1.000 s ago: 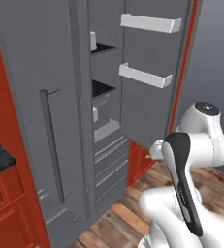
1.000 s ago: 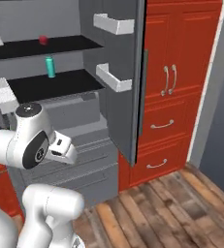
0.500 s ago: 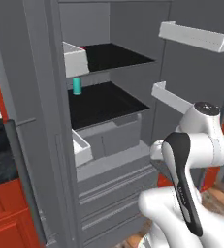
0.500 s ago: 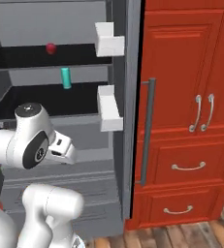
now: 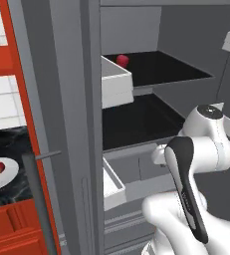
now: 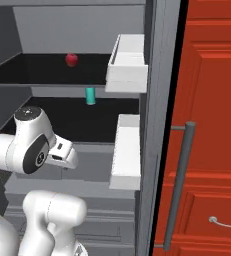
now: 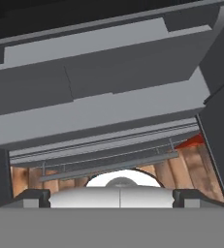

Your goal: Pick the two apples from the fridge and place them on the plate next to the blender to make a fruit smoothie.

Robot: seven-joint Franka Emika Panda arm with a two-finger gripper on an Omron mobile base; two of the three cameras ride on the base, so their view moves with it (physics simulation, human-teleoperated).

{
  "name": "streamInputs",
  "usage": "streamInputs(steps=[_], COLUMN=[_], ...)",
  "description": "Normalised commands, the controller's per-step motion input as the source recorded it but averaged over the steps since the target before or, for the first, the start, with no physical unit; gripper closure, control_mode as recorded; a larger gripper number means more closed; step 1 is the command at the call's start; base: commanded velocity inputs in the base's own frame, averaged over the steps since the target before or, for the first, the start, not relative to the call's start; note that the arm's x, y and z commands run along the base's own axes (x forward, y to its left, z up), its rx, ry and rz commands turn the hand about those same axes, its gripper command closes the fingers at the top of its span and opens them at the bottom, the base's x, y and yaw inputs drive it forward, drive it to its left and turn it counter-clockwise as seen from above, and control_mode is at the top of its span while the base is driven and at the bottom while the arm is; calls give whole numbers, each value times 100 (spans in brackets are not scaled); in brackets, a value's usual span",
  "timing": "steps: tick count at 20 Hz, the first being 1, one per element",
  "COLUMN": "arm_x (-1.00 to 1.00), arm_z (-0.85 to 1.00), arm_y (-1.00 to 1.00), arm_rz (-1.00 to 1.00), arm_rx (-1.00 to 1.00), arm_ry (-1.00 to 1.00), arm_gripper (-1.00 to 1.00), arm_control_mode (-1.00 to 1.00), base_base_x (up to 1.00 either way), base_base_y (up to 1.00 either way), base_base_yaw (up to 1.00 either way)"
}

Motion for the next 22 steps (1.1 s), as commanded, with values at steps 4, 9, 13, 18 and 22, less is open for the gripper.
streamInputs(steps=[4,9,13,18,22], arm_x=[0,0,24,32,16], arm_z=[0,0,29,100,100], arm_y=[0,0,0,0,17], arm_rz=[0,0,7,4,0], arm_rx=[0,0,0,-11,-13], arm_ry=[0,0,-3,-26,-24], arm_gripper=[-100,-100,-100,-100,-100], arm_control_mode=[100,100,-100,-100,-100], base_base_x=[49,74,30,0,0], base_base_y=[0,4,0,0,0], base_base_yaw=[21,22,9,0,0])
